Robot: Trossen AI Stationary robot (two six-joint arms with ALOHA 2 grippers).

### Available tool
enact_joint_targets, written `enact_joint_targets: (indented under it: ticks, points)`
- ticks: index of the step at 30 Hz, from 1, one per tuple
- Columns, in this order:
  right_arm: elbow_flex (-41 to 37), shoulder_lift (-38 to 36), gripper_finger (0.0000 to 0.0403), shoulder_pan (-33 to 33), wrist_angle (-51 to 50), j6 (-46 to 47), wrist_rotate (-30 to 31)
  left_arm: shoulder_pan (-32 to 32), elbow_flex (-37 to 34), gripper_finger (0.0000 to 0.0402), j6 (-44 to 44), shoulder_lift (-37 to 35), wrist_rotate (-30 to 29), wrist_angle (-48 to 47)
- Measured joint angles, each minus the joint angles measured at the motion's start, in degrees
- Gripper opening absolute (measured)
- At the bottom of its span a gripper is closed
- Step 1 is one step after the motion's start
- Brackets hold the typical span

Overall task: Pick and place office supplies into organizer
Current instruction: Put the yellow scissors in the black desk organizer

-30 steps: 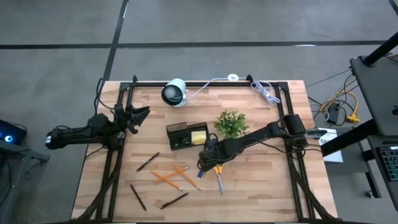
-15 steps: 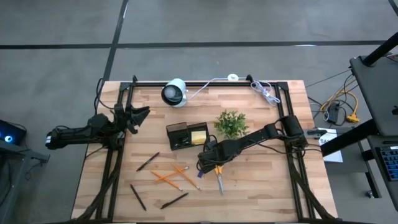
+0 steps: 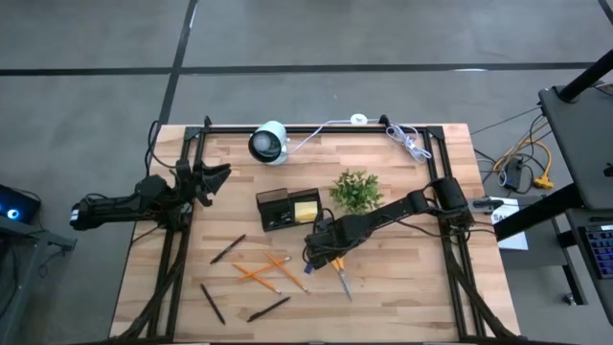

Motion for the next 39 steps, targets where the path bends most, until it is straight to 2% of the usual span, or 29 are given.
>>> enact_joint_targets:
  ticks: [2,31,39]
  points:
    - [0.0,0.0,0.0058,0.0,0.0,-0.5,-0.5,0.0,0.0,0.0132,0.0,0.0,0.0,0.0]
    - [-0.3,-2.3,0.0058,-0.1,0.1,-1.6,-1.4,0.0,0.0,0.0132,0.0,0.0,0.0,-0.1]
    - [-0.2,-3.1,0.0046,-0.1,1.4,-2.4,-1.4,0.0,0.0,0.0132,0.0,0.0,0.0,-0.1]
